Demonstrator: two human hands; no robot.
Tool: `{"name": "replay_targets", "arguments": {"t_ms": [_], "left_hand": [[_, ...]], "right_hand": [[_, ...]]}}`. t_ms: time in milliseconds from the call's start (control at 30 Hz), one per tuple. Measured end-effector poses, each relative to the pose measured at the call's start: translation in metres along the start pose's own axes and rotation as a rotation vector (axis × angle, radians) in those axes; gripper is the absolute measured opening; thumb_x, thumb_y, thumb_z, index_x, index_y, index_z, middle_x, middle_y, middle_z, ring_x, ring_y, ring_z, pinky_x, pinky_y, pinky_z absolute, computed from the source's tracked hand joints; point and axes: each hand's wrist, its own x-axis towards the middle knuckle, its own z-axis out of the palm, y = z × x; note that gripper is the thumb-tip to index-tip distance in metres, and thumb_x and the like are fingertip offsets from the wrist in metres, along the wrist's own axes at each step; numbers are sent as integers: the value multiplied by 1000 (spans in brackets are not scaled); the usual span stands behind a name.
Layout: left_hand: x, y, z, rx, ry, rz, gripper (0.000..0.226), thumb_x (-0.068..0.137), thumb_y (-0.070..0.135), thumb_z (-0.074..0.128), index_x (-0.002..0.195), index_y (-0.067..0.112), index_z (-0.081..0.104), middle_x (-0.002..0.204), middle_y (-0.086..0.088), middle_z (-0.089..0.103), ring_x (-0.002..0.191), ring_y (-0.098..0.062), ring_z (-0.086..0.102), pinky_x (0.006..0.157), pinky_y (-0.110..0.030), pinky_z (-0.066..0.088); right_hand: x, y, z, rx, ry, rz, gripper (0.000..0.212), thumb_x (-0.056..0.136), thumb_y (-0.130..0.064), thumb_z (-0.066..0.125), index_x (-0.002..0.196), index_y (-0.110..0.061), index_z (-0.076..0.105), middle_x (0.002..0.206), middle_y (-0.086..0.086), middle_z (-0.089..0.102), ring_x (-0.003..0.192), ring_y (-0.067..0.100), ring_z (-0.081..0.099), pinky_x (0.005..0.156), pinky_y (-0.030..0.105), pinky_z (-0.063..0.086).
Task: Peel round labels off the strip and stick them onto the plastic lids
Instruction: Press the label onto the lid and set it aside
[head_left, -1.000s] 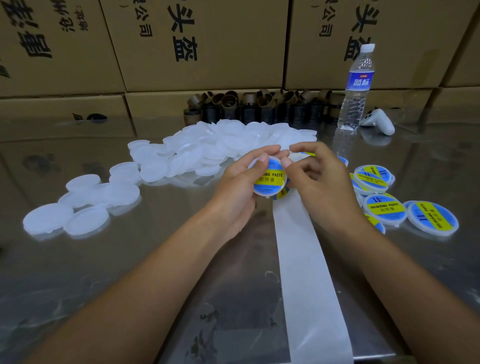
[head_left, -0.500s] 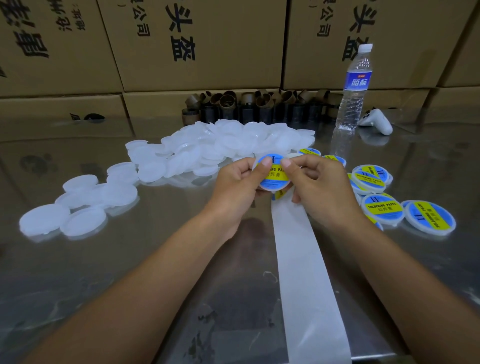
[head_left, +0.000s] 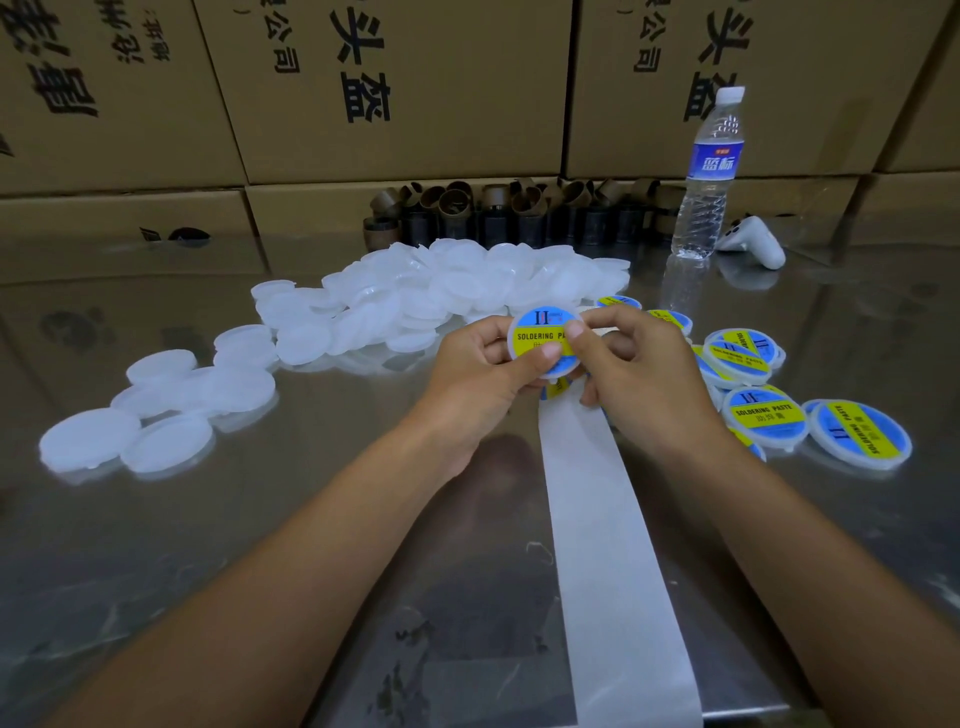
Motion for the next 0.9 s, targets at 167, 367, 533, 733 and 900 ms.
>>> {"name": "replay_targets", "arguments": {"t_ms": [167,367,533,733,900], "left_hand": [[-1,-1,2,-2,-7,-18,16,85,9,69,100,10,63,90,-6,72,78,-16,68,64,-18,51],[-1,-1,2,-21,-8,-18,13,87,5,65,99,10,62,85,-8,70,68,-9,65,67,-20,52],[0,-1,0,-38,12,-14,19,89,5,63,108,5,62,87,-8,71,75,-15,66,76,-25,56],[-1,0,0,-53,-6,0,14,93,4,57,104,9,64,83,-2,72,68,-8,66,69,-20,54],[0,2,-1,-51,-19,-16,16,95,6,55,105,13,65,89,-4,72,72,-9,66,72,-20,54]], "right_hand": [[2,3,-1,-47,20,-13,9,93,-24,56,86,-19,59,52,-1,57,46,7,48,62,31,44],[1,0,0,20,48,-15,6,91,-25,60,87,-26,56,55,-2,60,43,5,48,61,32,46],[2,2,0,8,-4,-21,13,89,-18,63,100,-24,58,59,-7,64,43,1,49,60,29,45],[1,1,1,31,-26,-32,24,82,-21,71,89,-38,55,60,-8,64,52,12,53,65,37,50],[3,2,0,13,-18,-27,26,85,-16,68,87,-38,55,61,-10,63,49,12,54,60,34,49]]}}
